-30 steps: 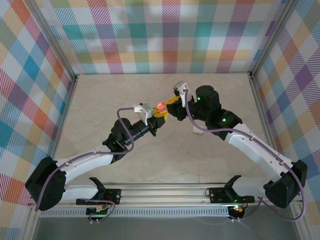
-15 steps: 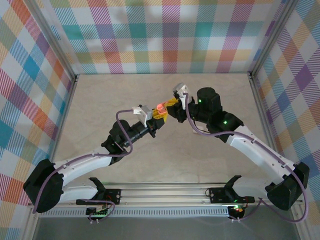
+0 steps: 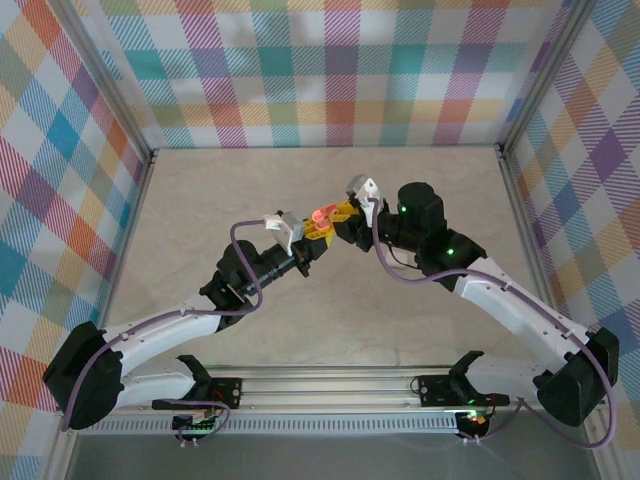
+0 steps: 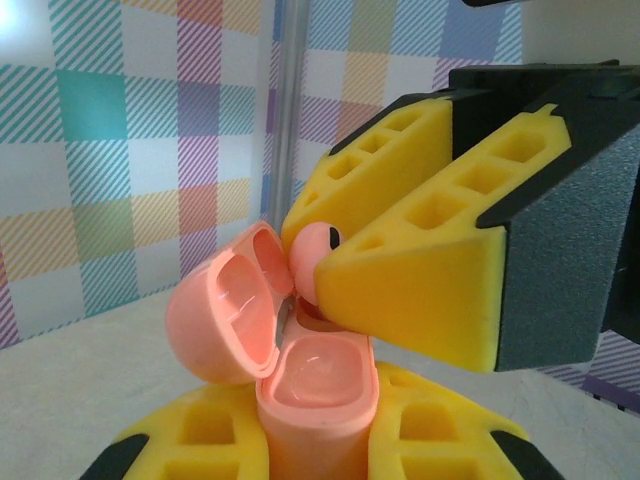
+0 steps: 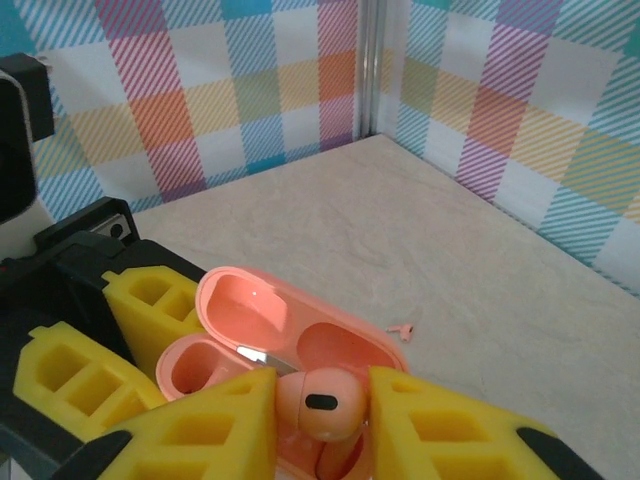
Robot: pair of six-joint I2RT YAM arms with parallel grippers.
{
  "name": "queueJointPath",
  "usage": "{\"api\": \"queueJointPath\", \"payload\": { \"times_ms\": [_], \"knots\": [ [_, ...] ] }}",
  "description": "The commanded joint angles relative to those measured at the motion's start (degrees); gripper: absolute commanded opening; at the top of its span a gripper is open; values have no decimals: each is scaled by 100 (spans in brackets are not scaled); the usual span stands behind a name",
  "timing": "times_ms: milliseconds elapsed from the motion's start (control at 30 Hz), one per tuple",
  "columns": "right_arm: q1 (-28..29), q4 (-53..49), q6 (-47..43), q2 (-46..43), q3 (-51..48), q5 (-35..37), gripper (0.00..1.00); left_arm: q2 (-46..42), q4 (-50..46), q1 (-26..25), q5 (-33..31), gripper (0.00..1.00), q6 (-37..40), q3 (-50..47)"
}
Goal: Insert wireless bluetooth earbuds into charging case
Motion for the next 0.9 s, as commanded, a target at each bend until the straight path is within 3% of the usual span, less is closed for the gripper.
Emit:
{"api": "queueJointPath", "payload": {
  "times_ms": [0,233,333,400,533,867],
  "knots": [
    [68,-27,-25,25,-140,-683,31,-160,418,-113,24,0,132,105],
    [81,-291,37,173,13,-982,40,-166,381,-112,59,0,171,142],
    [78,-436,369,255,162,-824,48,-162,377,-107,75,0,168,134],
    [66,-780,766,385,498,-526,54,-175,372,-111,86,0,160,117],
    [33,-1592,1243,722,1391,-630,62,-221,293,-108,95,0,168,90],
    [-3,-2310,1955,1031,2253,-1031,67,-435,166,-112,123,0,181,-30]
  ]
}}
